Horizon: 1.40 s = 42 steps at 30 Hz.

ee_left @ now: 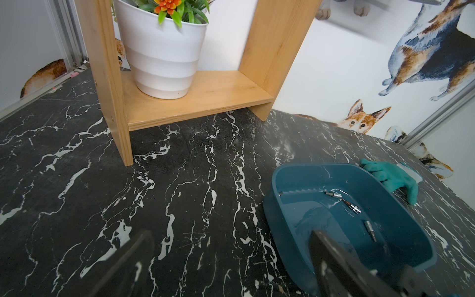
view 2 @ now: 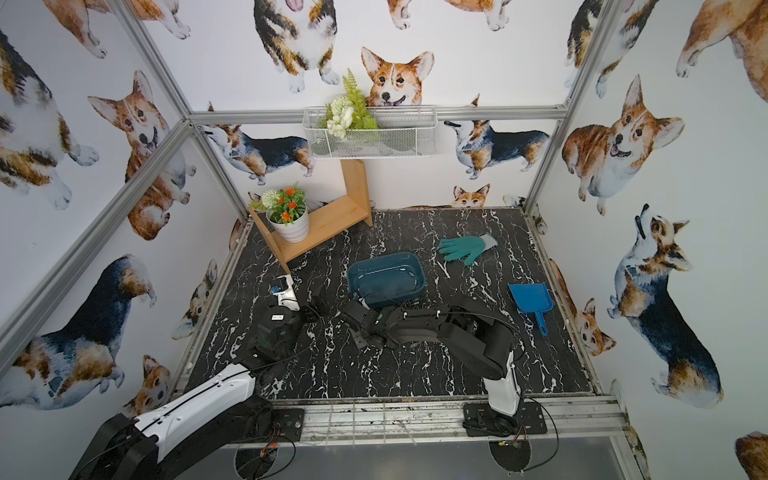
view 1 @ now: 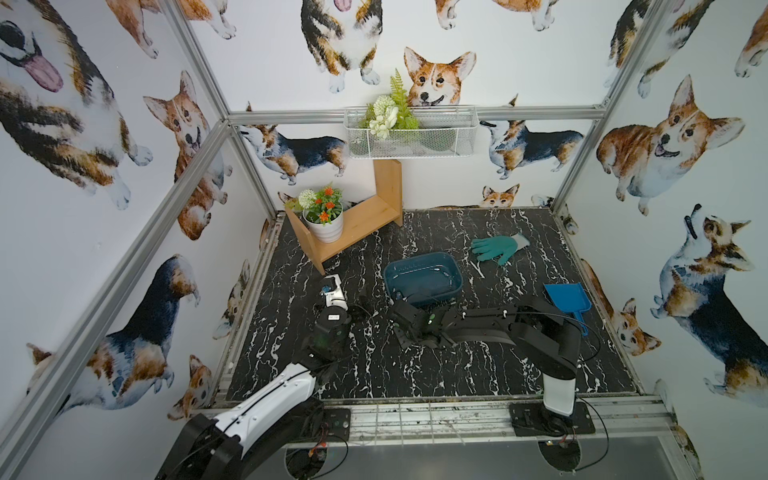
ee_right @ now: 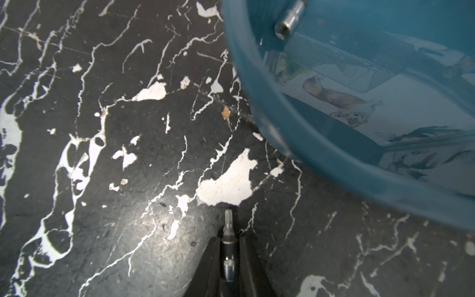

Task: Put the bit on the desktop into the storage box
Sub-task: Pick up the screwdriver bit from the center of the board, then place the screwdriver bit in the storage box.

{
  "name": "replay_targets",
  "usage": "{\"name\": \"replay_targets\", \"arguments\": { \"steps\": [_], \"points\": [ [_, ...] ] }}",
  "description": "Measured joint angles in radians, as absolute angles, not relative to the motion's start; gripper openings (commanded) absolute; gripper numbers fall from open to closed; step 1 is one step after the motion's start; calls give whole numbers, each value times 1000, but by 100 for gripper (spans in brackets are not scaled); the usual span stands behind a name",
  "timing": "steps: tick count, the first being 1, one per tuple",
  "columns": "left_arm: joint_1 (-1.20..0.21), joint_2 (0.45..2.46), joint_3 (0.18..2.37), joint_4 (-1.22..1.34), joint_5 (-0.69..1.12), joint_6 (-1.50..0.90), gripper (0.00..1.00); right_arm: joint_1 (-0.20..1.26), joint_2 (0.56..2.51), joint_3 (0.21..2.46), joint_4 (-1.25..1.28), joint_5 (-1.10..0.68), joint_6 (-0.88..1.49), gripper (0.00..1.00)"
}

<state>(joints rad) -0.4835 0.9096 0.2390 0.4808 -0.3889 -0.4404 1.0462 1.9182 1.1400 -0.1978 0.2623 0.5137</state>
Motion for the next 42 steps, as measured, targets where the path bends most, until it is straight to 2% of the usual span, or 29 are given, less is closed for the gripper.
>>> {"name": "replay_targets", "arguments": {
  "steps": [5,12,23,33,42],
  "points": [
    [-483,908,239,481,-389,-440,100,1046,1917,1141,-198,262,514,11],
    [-483,912,239,482,-389,-440,100,1045,1896,1153,-246,249,513,10],
    [-483,912,234,490,-384,-435,100,1029,1726,1156,-256,227,509,9],
    [-483,931,235,497,-326,-414,100,830,1578,1076,-198,205,464,10],
    [-482,932,232,536,-244,-395,100,672,1647,1086,-104,151,432,11]
  ]
}}
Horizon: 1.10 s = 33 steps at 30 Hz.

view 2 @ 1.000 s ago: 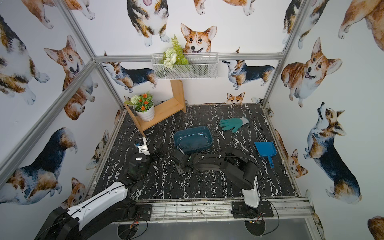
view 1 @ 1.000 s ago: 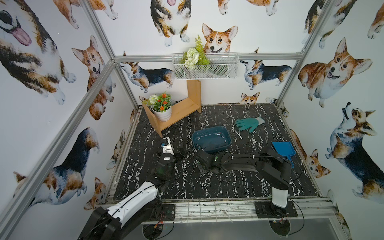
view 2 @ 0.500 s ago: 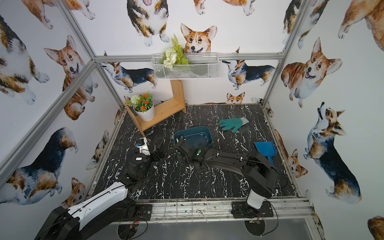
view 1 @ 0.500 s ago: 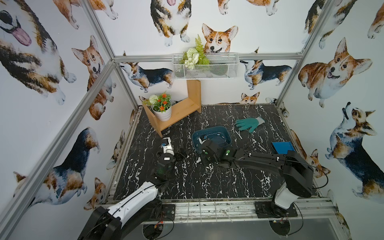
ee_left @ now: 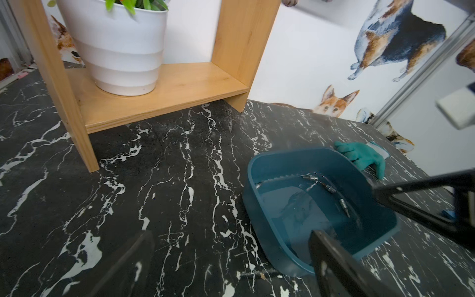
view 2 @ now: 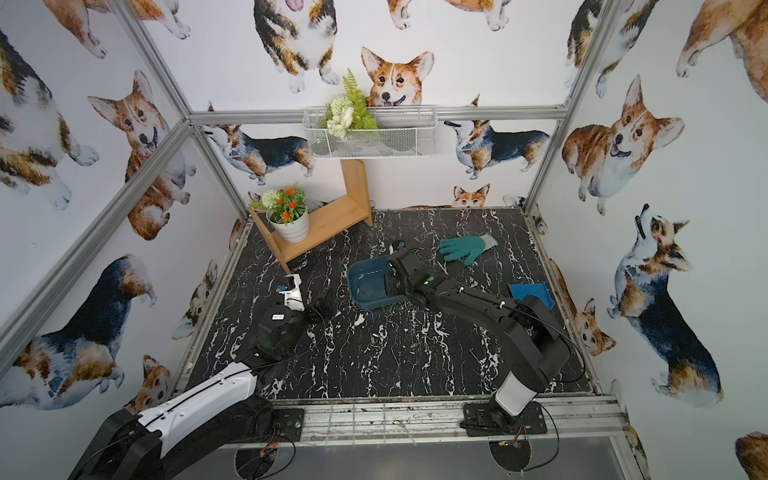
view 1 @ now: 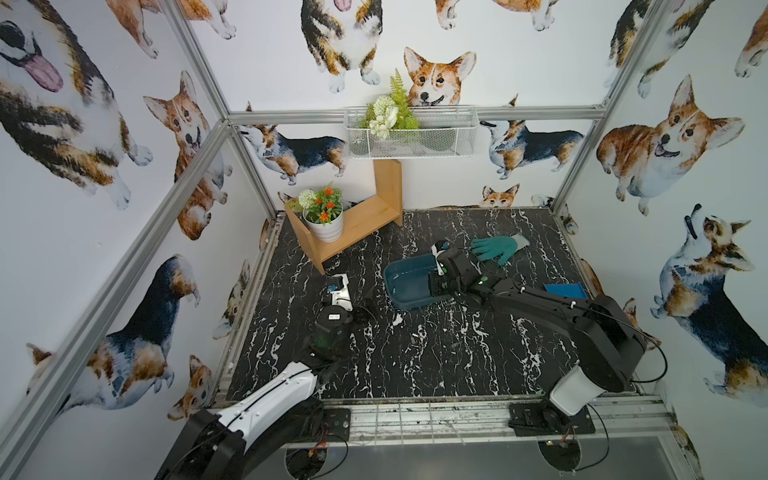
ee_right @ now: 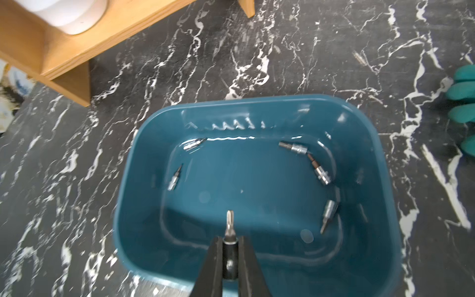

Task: Put the bit on the desktop into the storage box
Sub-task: Place the screwdriver bit in the storage box, then pick up the screwdriver bit from the center of the board.

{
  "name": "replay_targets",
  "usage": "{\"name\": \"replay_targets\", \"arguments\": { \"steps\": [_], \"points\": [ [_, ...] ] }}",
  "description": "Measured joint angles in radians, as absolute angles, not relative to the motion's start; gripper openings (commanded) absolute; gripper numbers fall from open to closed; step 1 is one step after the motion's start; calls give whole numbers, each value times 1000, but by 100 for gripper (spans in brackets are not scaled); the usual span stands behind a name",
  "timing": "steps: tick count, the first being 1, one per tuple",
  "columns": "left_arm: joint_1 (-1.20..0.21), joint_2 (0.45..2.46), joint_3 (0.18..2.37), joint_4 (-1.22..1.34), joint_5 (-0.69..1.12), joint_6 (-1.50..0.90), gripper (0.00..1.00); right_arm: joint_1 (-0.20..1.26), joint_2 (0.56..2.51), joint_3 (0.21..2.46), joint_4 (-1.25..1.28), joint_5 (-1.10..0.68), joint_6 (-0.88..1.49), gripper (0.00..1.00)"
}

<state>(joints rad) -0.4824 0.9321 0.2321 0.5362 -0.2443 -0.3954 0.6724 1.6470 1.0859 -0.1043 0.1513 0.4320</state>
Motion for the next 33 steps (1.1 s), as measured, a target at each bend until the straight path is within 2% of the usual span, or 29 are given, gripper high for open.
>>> {"name": "replay_targets", "arguments": {
  "steps": [4,5,8,10,15,24,33],
  "points": [
    [-482,933,223,555,-214,-385,100,646,1726,1134,-70,132,422,15],
    [-482,933,221,559,-206,-381,100,645,1743,1146,-64,131,418,19],
    [-483,933,212,579,-202,-374,100,641,1782,1179,-63,106,411,47],
    [-483,933,207,585,-202,-373,100,640,1790,1198,-64,106,403,54],
    [-483,950,207,594,-202,-369,100,639,1759,1199,-65,107,384,57],
    [-482,973,216,596,-204,-366,100,649,1560,1050,-67,64,368,60],
    [-482,980,225,595,-211,-367,100,791,1365,859,-98,59,373,61]
  ]
}}
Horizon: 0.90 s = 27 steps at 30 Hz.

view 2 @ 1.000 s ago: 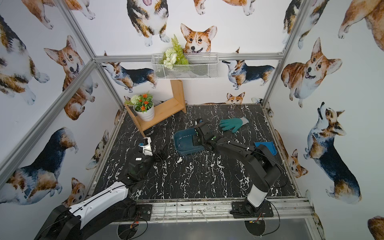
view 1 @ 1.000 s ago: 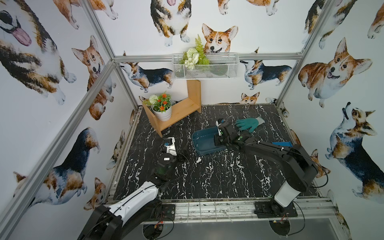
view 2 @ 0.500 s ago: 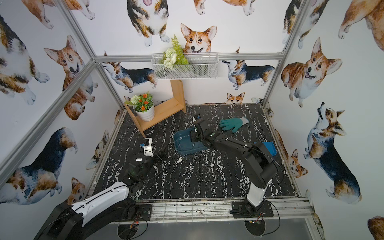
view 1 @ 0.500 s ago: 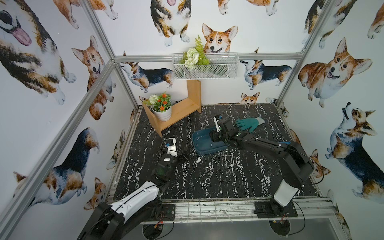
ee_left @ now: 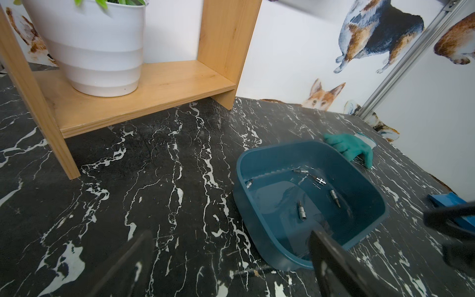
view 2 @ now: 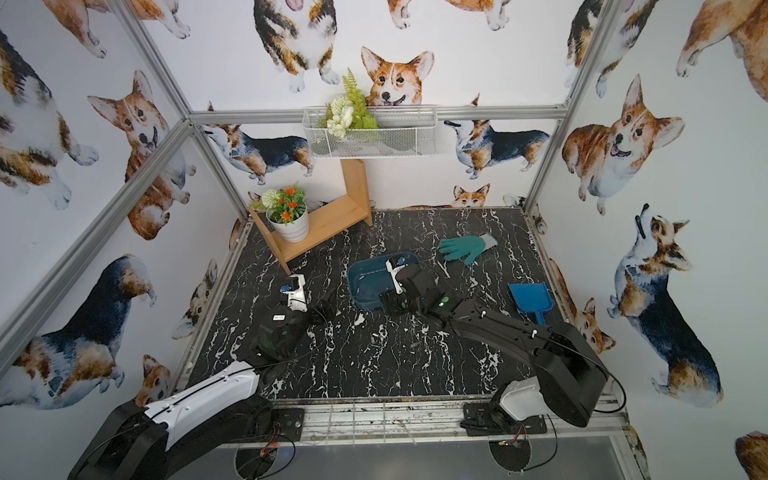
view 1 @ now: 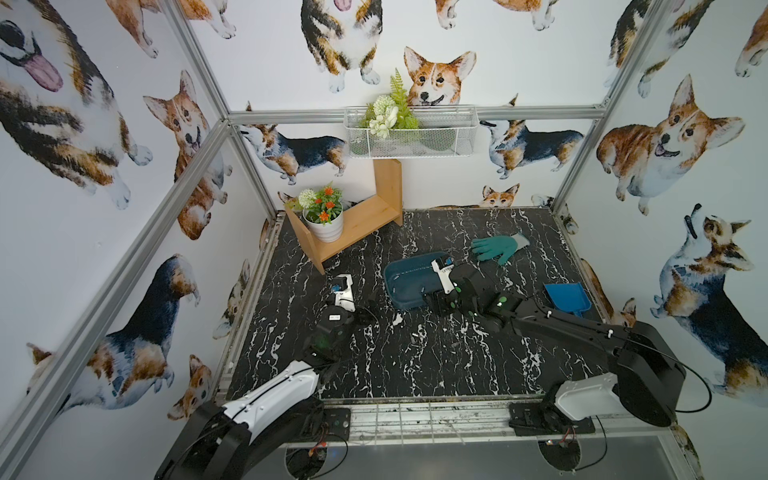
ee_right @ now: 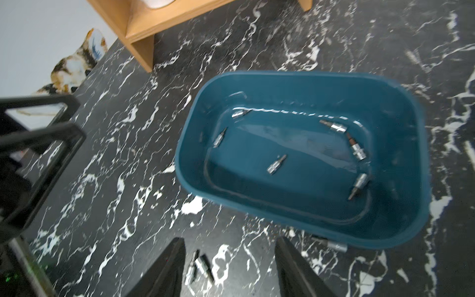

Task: Put the bit on the desktop into the storage box
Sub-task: Pick up the screwdriver bit from the center of the board.

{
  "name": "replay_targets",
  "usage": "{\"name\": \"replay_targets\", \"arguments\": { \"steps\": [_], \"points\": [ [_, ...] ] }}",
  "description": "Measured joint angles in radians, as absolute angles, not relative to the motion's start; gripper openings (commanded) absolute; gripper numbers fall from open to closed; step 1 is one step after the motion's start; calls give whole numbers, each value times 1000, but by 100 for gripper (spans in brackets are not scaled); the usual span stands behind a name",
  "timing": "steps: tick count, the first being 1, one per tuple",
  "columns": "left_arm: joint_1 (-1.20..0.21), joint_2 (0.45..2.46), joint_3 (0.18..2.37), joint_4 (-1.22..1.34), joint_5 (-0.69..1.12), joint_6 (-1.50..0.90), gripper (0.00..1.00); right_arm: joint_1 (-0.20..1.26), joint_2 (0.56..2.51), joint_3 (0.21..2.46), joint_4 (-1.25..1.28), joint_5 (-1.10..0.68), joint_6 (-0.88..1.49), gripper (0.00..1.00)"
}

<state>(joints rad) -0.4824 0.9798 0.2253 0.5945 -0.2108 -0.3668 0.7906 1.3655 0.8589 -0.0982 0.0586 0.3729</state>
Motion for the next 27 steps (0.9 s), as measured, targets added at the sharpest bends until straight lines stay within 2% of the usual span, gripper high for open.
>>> {"name": "replay_targets", "arguments": {
  "steps": [16,27],
  "points": [
    [-482,981,229,584,-214,-367,100,830,1219,615,-231,135,502,61],
    [-482,983,229,578,-214,-367,100,823,1196,592,-271,231,570,59]
  ]
}}
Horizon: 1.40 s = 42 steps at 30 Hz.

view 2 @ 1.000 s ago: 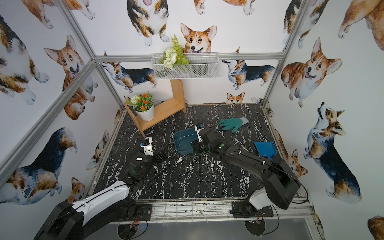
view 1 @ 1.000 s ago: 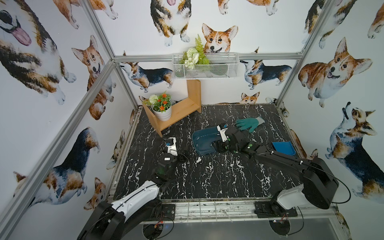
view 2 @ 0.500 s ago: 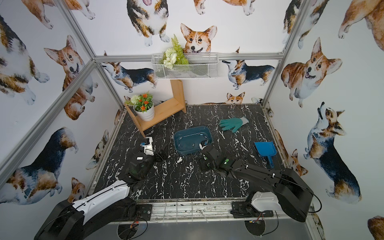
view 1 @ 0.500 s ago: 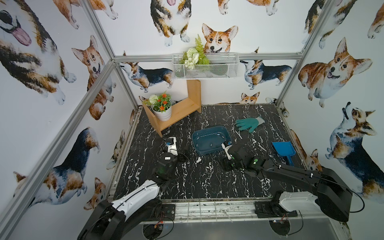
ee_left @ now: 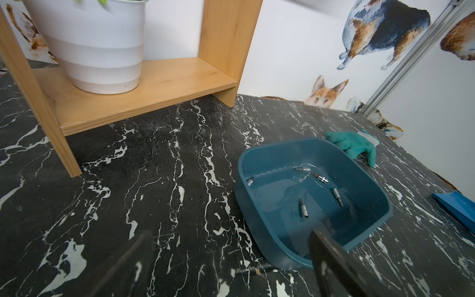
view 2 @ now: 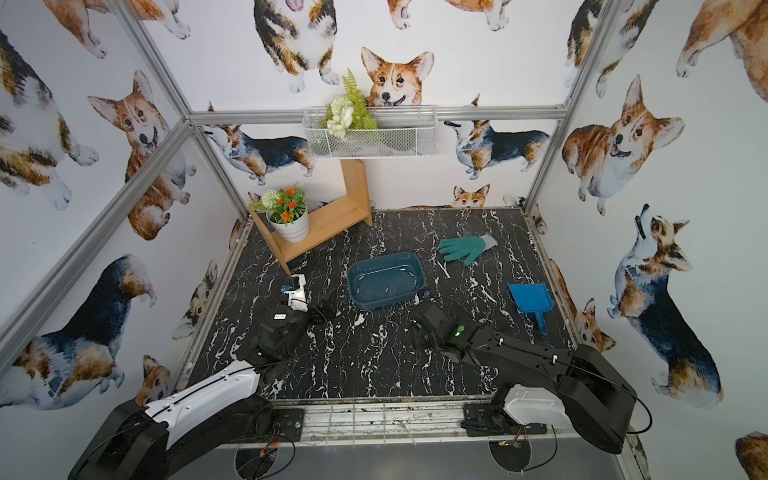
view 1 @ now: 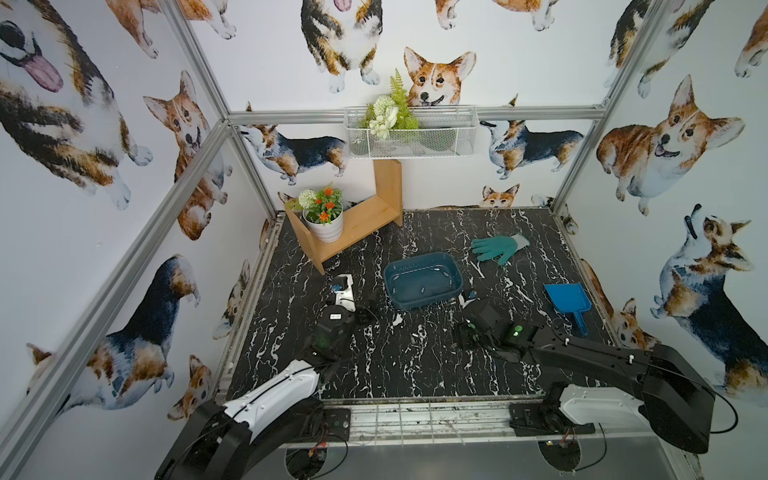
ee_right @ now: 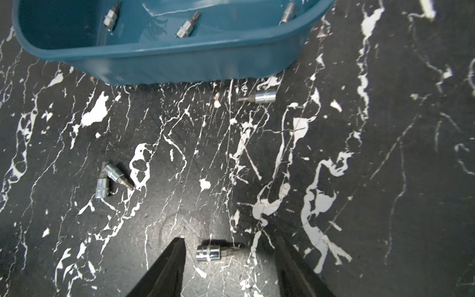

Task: Put the bit on the desktop into the storage box
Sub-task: Pick up the screwdriver bit from the center of the board.

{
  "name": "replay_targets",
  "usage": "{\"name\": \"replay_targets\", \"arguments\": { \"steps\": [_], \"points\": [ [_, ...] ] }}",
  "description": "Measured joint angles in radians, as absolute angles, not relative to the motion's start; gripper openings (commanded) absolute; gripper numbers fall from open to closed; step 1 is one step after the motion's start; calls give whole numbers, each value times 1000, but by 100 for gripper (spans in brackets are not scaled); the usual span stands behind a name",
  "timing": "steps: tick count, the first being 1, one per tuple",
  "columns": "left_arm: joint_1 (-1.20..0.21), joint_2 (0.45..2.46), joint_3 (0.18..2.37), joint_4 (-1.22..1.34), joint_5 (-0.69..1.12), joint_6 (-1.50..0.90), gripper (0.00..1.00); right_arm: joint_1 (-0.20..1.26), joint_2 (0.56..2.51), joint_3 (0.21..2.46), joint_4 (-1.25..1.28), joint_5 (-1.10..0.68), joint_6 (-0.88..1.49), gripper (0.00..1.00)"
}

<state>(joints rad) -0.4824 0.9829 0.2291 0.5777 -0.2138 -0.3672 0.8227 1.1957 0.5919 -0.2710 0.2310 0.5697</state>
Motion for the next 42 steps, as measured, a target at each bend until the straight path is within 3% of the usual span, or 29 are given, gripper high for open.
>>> {"name": "replay_targets", "arguments": {
  "steps": [8,17,27,42],
  "points": [
    [-482,1007,242,578,-212,-367,100,767,1186,590,-181,183,562,56],
    [-482,1007,242,578,-207,-367,100,884,1283,640,-76,46,488,49],
    [-482,1001,242,577,-210,-367,100,949,1507,790,-92,56,430,43],
    [-482,997,242,570,-216,-366,100,962,1646,851,-140,76,404,38]
  ]
}}
